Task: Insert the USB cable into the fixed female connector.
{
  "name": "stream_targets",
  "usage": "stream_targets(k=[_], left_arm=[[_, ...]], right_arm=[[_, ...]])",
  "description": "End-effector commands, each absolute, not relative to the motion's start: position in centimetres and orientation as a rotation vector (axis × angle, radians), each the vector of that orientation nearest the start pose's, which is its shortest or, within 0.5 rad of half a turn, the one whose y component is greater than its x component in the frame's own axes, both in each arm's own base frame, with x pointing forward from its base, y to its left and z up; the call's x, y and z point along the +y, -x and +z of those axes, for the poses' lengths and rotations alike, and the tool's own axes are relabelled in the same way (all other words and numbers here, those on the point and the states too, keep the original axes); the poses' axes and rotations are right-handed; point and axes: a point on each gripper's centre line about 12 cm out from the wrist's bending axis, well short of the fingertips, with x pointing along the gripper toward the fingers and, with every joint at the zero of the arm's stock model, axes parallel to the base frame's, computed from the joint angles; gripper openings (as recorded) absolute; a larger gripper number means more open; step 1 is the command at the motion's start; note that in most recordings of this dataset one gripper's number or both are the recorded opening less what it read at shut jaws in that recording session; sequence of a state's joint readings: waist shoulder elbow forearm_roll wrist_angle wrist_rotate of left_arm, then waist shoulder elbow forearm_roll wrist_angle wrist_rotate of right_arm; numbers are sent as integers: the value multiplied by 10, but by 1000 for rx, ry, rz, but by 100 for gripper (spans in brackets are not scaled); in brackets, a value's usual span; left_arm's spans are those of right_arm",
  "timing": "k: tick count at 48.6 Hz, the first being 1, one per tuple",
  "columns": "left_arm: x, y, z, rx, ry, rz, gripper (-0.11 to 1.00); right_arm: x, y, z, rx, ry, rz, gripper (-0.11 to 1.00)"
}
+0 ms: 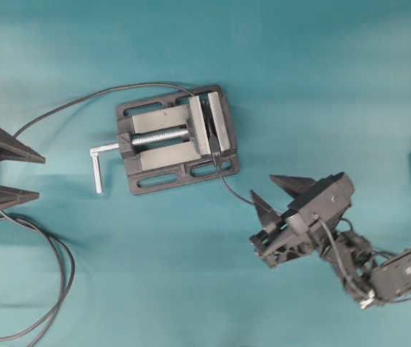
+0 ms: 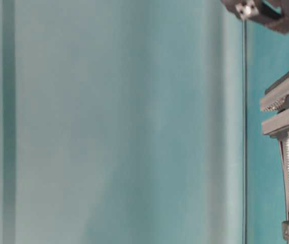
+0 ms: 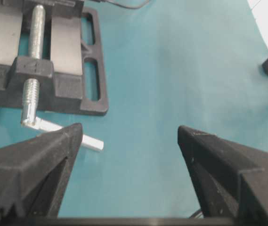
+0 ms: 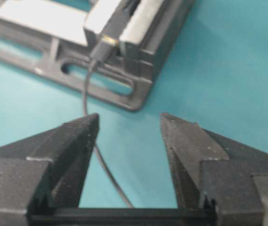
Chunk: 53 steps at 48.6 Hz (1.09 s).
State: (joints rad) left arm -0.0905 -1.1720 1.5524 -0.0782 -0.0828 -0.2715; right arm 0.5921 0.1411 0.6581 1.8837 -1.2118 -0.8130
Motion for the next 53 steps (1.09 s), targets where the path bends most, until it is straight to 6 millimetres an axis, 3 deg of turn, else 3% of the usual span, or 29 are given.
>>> stream_targets(k=[1, 16, 21, 35, 53], left_arm=[[-12, -139, 154, 318, 315, -31, 100], [-11, -137, 148, 344, 324, -21, 100], [-11, -133, 137, 395, 333, -11, 100], [-11, -131, 134, 443, 352, -1, 100], [-11, -129, 129, 475, 387, 13, 100]], right_arm=[[84, -311, 166, 413, -277, -882, 60], [54, -262, 172, 441, -294, -762, 60], [39, -245, 172, 420, -256, -725, 60], [-4, -193, 165, 391, -271, -578, 61], [-10, -155, 169, 264, -282, -285, 60]])
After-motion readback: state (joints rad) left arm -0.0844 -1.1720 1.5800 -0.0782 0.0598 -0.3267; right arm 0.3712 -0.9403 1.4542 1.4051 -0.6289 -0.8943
